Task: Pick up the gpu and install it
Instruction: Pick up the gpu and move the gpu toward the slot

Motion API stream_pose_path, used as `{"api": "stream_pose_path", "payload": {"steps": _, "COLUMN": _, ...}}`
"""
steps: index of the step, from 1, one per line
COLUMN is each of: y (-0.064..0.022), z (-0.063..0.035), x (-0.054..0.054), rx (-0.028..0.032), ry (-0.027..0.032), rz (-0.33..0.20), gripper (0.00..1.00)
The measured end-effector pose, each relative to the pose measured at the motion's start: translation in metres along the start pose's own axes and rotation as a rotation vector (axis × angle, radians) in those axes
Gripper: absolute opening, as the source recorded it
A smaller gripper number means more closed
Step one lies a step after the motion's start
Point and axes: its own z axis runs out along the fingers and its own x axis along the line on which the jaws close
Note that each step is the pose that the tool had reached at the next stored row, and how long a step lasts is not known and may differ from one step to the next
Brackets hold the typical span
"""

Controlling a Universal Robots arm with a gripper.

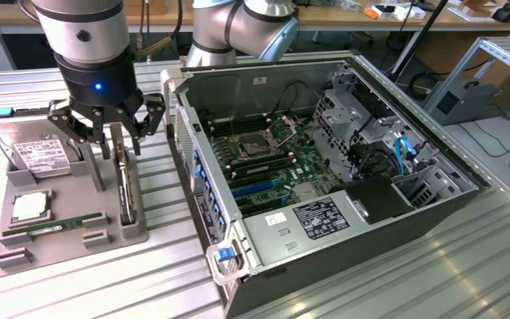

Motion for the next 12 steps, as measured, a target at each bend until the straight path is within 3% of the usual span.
{"api": "stream_pose_path", "payload": {"steps": 12, "y": -0.0020, "z": 0.0139, "x": 0.001, "rx": -0.0001, "ry": -0.0001, "rz": 0.000, "gripper": 0.48}}
